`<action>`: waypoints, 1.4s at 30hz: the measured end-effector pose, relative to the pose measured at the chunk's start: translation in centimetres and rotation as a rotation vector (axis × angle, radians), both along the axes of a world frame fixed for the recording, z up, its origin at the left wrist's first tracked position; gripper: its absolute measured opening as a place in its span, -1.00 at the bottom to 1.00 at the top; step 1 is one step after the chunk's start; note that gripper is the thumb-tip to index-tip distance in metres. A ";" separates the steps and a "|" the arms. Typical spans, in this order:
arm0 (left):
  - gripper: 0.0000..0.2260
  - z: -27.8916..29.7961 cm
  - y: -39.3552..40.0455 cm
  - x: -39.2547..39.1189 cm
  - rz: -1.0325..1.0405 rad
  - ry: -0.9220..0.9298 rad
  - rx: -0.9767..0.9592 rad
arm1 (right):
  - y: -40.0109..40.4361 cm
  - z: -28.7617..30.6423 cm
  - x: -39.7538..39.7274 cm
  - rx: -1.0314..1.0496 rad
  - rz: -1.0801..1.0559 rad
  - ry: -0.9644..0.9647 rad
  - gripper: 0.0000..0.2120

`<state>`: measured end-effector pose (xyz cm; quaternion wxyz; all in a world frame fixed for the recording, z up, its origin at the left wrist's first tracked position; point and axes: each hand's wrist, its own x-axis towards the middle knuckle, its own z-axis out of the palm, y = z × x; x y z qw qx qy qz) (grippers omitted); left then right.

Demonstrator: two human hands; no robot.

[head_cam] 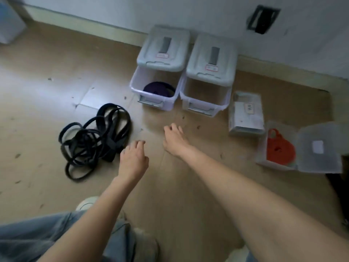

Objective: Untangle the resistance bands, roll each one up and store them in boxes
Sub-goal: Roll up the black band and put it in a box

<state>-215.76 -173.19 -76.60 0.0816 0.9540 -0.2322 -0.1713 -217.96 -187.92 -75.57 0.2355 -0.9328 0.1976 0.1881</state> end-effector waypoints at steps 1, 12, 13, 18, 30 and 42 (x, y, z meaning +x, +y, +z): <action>-0.50 -0.8 2.1 1.1 0.033 -0.035 0.066 | 1.8 -0.6 1.3 0.039 0.040 0.001 -0.56; -0.67 -4.1 6.2 7.4 0.281 0.168 -0.279 | 7.9 -5.9 6.3 0.533 0.150 0.056 -0.16; -0.67 -3.3 5.7 7.1 0.264 0.275 -0.344 | 7.2 -5.5 5.9 0.559 0.148 0.020 -0.21; -0.79 0.6 2.4 4.2 0.109 0.878 -0.550 | 0.5 -2.2 0.8 0.361 0.294 0.010 -0.59; -0.77 10.4 -7.7 -4.4 -0.296 0.913 -0.442 | -9.5 12.9 -13.2 0.289 0.045 0.181 -0.87; -0.91 24.2 -5.8 -4.2 -0.372 0.712 -0.534 | -8.3 25.0 -18.1 0.214 -0.079 -0.247 -0.81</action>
